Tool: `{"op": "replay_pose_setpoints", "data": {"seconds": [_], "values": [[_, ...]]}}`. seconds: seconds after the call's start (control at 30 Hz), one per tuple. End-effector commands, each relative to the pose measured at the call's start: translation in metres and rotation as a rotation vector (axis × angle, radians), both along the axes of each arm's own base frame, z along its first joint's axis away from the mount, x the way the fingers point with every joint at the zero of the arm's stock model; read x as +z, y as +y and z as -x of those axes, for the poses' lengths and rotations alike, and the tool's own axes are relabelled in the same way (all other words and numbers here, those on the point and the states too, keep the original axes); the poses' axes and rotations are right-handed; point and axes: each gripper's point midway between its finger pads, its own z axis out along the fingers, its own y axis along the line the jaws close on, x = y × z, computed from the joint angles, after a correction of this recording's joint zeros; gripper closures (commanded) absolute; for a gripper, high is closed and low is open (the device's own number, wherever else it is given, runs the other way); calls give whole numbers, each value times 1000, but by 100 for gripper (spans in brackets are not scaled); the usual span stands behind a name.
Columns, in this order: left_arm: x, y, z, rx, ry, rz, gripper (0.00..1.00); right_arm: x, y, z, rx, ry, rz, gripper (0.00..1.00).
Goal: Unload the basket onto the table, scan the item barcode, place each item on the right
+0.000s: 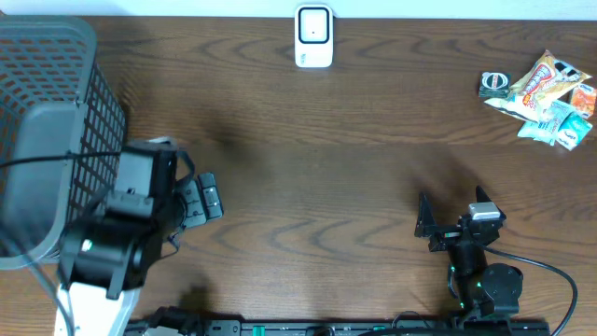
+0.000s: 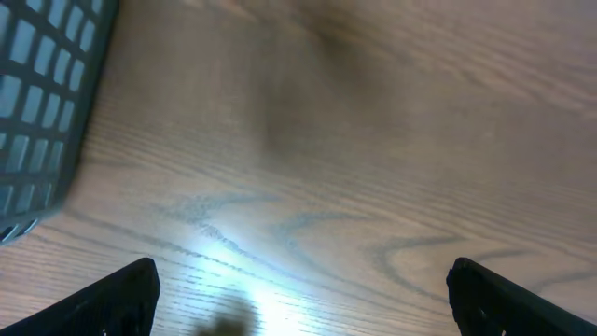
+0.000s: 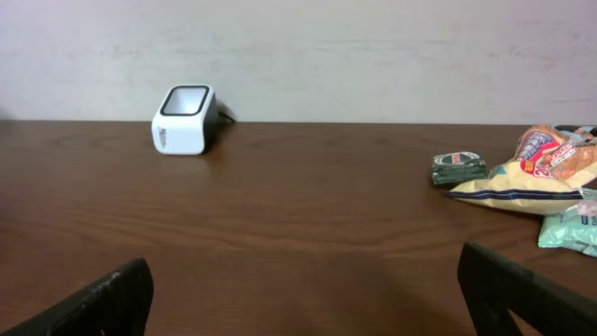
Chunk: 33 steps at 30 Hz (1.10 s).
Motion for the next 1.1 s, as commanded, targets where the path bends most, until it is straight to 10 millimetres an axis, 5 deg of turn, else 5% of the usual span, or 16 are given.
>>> {"op": "replay_pose_setpoints", "data": {"seconds": [0.0,0.33,0.67,1.07], "values": [[11,-5,10,-49,-63,30,2,0,3,1,14,-1,-7,1],[10,-54,4,-469,-436,89,2,0,3,1,14,-1,-7,1],[-5,-60,-6,-490,-713,106,2,0,3,1,14,-1,-7,1],[-18,-49,4,-455,-778,89,2,0,3,1,14,-1,-7,1]]}}
